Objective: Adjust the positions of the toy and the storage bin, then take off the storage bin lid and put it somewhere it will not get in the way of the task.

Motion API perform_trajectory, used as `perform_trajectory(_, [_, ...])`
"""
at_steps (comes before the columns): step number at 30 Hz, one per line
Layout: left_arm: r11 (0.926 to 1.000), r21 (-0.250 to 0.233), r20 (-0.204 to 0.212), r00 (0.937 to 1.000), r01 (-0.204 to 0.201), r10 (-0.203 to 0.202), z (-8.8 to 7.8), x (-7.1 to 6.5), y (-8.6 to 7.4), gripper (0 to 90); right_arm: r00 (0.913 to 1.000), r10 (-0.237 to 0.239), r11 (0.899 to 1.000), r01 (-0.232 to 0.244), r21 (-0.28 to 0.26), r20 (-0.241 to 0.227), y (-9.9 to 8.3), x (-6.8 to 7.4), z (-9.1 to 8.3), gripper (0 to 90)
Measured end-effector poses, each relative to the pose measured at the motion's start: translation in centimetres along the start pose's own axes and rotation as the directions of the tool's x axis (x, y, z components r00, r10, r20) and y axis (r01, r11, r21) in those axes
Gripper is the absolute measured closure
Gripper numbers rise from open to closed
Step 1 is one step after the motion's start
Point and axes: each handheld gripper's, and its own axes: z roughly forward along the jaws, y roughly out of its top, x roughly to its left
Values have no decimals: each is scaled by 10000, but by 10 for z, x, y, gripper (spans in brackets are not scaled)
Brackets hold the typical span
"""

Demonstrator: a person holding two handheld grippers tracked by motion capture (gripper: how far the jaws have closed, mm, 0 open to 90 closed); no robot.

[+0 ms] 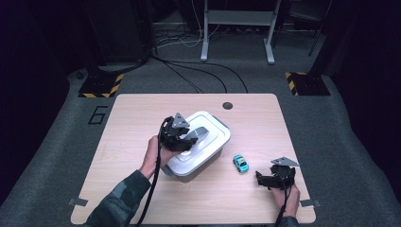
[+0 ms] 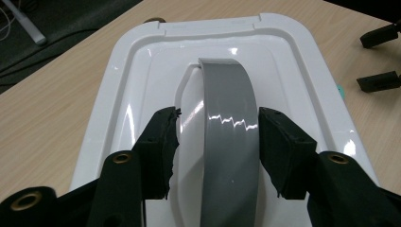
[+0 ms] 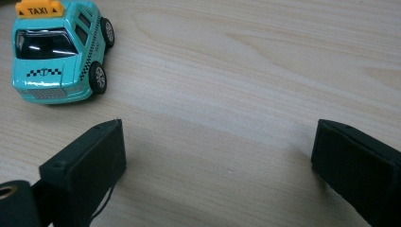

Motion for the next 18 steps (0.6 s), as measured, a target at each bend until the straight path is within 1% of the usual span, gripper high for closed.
perform_trajectory(3, [10000, 40, 18, 10000, 9, -9, 0, 0, 1, 562, 10000, 15, 10000, -15, 8, 7, 0, 0, 0, 34])
perform_trajectory(4, [10000, 25, 9, 10000, -93, 93, 0, 1, 2, 562, 10000, 12, 10000, -12, -5, -34, 0, 0, 0, 34])
perform_trajectory(5, [10000, -5, -3, 10000, -60, 60, -1, 0, 2, 596, 10000, 14, 10000, -14, -2, -21, 0, 0, 0, 34])
perform_trajectory(6, [10000, -40, 68, 9999, -77, 77, -1, 0, 2, 654, 10000, 12, 10000, -12, -2, -24, 0, 0, 0, 34])
perform_trajectory(10, [9999, -31, 140, 9998, -165, 166, -1, -1, 2, 662, 10000, 12, 10000, -12, -9, -29, 0, 0, 0, 34])
perform_trajectory(13, [9999, -51, 192, 9997, -156, 157, -2, 0, 3, 663, 10000, 15, 10000, -15, -3, -19, 0, 0, 0, 35])
perform_trajectory(16, [9996, -285, 186, 9998, -26, 32, -7, 0, 5, 664, 10000, 16, 10000, -16, -3, 0, 0, 0, 0, 35])
perform_trajectory(18, [9994, -335, 188, 9998, -68, 74, -9, 1, 5, 664, 10000, 11, 10000, -11, -8, -30, 0, 0, 0, 35])
